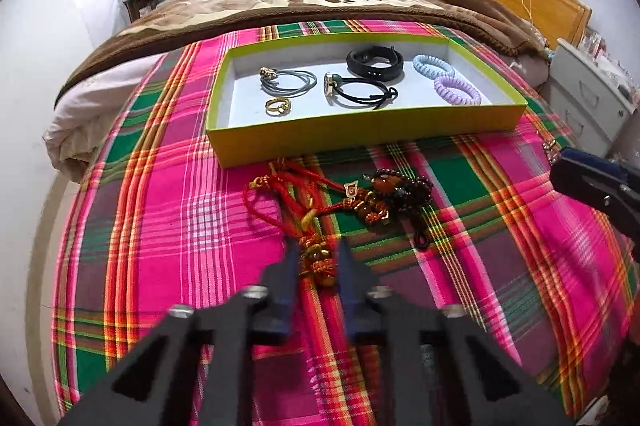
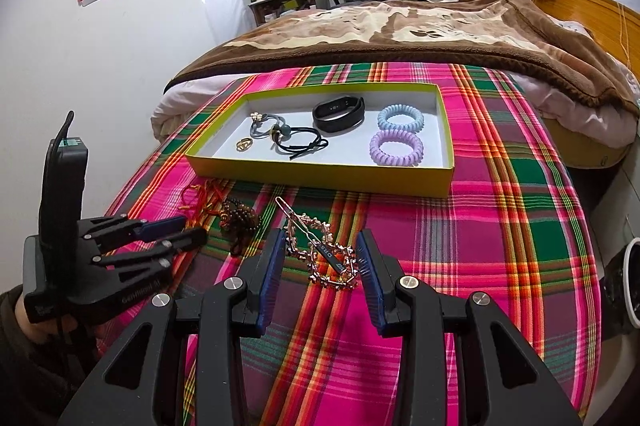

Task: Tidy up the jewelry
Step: 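Grasp the red cord tassel with the left gripper while the right gripper holds the clip, then carry the tassel and clip into the tray and open both grippers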

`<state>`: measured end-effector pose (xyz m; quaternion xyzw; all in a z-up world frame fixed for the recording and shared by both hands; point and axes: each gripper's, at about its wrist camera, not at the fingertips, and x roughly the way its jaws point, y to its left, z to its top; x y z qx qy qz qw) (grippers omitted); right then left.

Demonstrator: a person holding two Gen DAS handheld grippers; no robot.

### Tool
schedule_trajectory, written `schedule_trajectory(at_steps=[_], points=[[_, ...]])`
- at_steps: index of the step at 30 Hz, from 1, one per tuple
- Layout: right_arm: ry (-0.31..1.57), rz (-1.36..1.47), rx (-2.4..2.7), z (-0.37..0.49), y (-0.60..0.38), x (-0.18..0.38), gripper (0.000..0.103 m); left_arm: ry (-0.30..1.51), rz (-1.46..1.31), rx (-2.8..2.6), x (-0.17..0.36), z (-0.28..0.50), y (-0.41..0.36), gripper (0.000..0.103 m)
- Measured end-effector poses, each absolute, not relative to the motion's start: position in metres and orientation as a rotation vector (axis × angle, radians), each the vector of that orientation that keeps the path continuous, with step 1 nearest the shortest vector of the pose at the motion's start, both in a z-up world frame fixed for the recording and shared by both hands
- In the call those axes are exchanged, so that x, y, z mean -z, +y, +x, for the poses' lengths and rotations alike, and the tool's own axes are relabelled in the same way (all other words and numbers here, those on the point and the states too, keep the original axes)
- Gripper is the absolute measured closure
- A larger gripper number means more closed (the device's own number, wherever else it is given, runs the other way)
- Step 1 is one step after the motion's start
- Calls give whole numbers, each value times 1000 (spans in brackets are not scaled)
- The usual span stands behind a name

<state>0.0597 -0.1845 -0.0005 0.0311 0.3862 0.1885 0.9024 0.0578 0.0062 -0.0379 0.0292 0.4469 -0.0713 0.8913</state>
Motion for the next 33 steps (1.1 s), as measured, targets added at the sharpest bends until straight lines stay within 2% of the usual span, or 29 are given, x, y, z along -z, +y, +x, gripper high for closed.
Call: schedule_trajectory(at_steps=[9,18,25,33], points=[[788,63,-386,61,-185,-4,65,896,11,158,27,54,21,88],[760,51,-385,74,-182,-21,65,827,-25,167,-10,58,39,88],[747,17,-363,103,-176,-32,65,796,-61,208,-28,88,44,87],[796,10,-324,145,-175,-19,65,831,-112,245,-18,131,36,87]])
